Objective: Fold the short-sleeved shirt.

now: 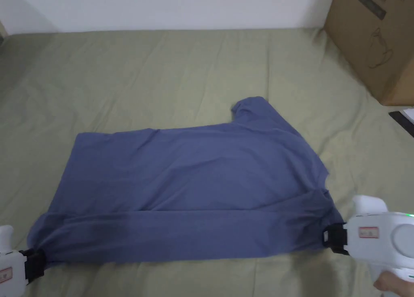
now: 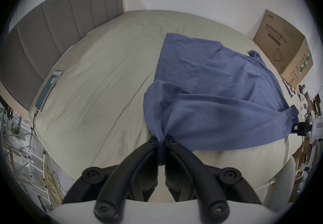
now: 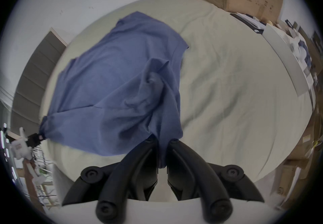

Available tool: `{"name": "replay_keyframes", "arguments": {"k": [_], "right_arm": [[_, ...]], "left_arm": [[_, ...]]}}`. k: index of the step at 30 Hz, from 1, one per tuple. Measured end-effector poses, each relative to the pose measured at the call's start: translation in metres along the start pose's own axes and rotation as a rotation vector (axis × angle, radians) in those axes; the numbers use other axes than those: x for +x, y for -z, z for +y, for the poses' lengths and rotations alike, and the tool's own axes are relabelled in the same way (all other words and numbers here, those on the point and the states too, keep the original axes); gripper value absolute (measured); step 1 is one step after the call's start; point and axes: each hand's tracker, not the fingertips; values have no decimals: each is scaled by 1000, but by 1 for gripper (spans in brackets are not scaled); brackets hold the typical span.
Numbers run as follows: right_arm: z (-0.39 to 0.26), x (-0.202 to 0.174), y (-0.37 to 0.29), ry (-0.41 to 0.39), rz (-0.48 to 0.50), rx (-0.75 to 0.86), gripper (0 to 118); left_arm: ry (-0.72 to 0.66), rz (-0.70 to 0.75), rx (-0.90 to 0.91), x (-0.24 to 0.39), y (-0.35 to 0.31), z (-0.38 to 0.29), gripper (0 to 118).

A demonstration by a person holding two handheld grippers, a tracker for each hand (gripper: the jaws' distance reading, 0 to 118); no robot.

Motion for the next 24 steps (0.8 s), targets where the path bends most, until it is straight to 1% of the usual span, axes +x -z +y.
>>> {"name": "replay_keyframes", "arguments": {"k": [2,3,4,5,6,9,10,11,12,13,14,16,19,20,21,22,23,24], "right_arm": [[-9,2,-24,26,37,6,8],[-12,5,-31,23,42,3,8],[-17,7,-37,10,31,1,8],[-25,7,-43,-15,-12,-19,8],[-33,9,-46,-31,-32,-39,8],[-63,19,-44,20,-11,-82,9],[-73,20,-39,12,-13,-96,13],[-83,20,-32,7,-26,-122,27],[-89,19,-26,-6,-56,-163,61],[-93,16,-20,-37,-117,-209,85],[-97,14,-17,-66,-153,-229,95],[-98,13,-27,-59,-122,-179,94],[-81,12,-49,0,-107,-94,94],[-75,10,-58,-1,-108,-54,93],[-67,10,-68,-19,-102,-22,91],[-60,5,-77,-37,-90,17,82],[-54,1,-84,-50,-85,62,64],[-48,-3,-88,-53,-86,94,35]], "left_arm": [[14,-23,0,-3,-13,-2,4],[28,-20,2,-4,-19,-5,4],[43,-10,6,-4,-27,-10,4],[45,6,-1,-5,-31,-16,4],[42,5,-11,-7,-34,-22,4],[25,-5,-29,-12,-40,-50,5],[30,-4,-34,-13,-37,-58,10],[33,1,-42,-16,-31,-67,27],[28,19,-62,-17,-26,-72,60],[22,72,-112,-19,-21,-75,80],[16,79,-125,-21,-19,-78,87],[-13,42,-89,-27,-21,-77,87],[-65,-3,7,-27,-44,-64,86],[-75,-24,48,-20,-55,-57,84],[-83,-43,79,-17,-62,-51,79],[-77,-52,115,-13,-68,-44,65],[-62,-57,147,-9,-72,-38,42],[-48,-49,164,-2,-72,-31,11]]}}
